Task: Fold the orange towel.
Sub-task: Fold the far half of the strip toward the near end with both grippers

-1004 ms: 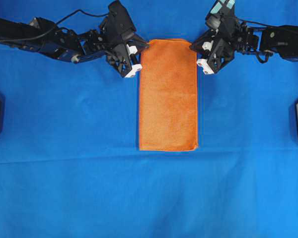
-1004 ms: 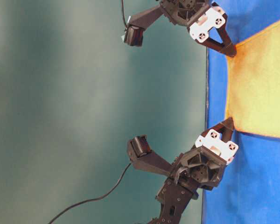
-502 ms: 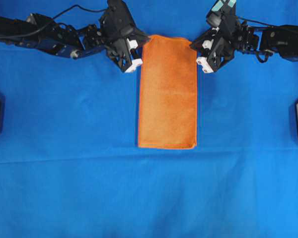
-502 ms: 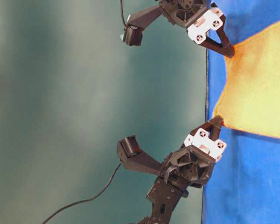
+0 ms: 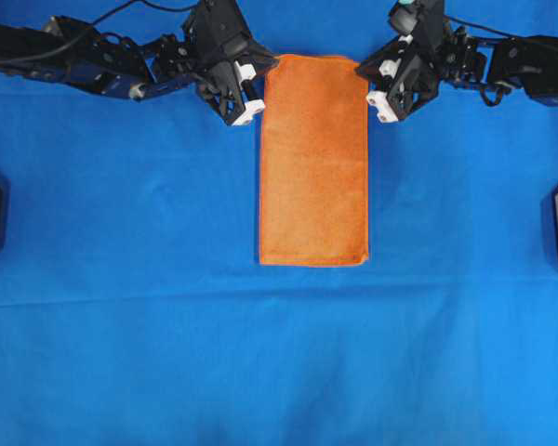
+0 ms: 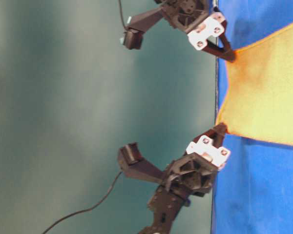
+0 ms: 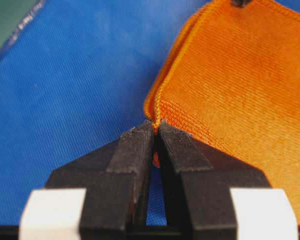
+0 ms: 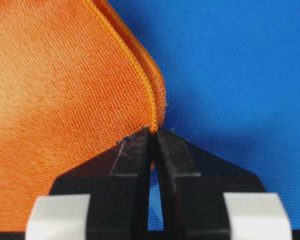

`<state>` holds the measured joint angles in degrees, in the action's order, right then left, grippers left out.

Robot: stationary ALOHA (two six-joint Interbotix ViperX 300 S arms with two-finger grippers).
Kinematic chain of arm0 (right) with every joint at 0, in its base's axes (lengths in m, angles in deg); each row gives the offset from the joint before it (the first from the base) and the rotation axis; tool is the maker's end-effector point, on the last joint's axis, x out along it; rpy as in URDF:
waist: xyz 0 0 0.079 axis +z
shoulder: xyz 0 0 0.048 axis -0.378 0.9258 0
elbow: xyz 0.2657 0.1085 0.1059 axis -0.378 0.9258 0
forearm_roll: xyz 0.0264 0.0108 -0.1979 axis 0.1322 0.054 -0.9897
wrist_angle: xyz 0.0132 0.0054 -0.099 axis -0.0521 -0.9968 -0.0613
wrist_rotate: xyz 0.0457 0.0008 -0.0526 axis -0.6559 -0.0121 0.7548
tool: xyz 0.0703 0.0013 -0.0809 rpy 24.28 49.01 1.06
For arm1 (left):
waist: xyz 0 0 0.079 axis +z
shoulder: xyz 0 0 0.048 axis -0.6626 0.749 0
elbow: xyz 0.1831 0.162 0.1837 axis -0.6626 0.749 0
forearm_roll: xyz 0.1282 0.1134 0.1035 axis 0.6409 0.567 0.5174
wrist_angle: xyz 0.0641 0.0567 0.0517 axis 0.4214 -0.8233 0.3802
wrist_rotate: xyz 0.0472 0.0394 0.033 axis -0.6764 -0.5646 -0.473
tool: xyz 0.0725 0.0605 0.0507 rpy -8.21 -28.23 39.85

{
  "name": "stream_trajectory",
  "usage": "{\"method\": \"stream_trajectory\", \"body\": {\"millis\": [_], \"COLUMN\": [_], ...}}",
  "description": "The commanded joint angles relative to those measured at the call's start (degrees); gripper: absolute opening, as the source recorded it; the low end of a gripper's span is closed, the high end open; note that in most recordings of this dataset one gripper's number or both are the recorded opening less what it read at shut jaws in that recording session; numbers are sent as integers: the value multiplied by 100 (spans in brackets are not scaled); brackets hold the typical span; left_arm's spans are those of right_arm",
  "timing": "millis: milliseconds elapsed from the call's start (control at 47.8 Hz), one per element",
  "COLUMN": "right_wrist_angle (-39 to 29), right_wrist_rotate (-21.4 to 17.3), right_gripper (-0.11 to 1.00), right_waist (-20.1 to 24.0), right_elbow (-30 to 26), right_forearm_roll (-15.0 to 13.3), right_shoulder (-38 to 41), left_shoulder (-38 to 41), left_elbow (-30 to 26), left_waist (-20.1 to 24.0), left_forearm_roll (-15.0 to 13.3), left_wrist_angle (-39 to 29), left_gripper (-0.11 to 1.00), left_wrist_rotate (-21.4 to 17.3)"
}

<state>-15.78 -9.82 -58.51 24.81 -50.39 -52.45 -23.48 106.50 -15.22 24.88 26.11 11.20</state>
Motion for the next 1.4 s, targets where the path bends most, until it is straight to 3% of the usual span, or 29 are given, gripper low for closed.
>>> {"method": "stream_trajectory", "body": {"millis": [0,314,586,1046,1381], "right_wrist_angle": [-79,-378,-475,-853,-861], "right_wrist_rotate": [0,-97,-105,-114,-114], "right_gripper": [3,3,3,3,3], "right_waist": [26,510,1239,2751,3296], "right_elbow": [35,431,853,1028,1011], "right_forearm_roll": [18,35,281,870,1151], "right_shoulder": [-439,-1380,-1775,-1819,-1582], "left_shoulder": [-404,-1028,-1345,-1354,-1230], "left_elbow": [-114,-18,272,457,475], "left_waist": [-79,-519,-1151,-2417,-2883], "left_forearm_roll": [0,9,9,0,0], "left_wrist_angle": [-141,-949,-1424,-1837,-1995], "left_gripper": [2,2,2,2,2], "left_wrist_rotate": [-44,-237,-202,-26,299]}}
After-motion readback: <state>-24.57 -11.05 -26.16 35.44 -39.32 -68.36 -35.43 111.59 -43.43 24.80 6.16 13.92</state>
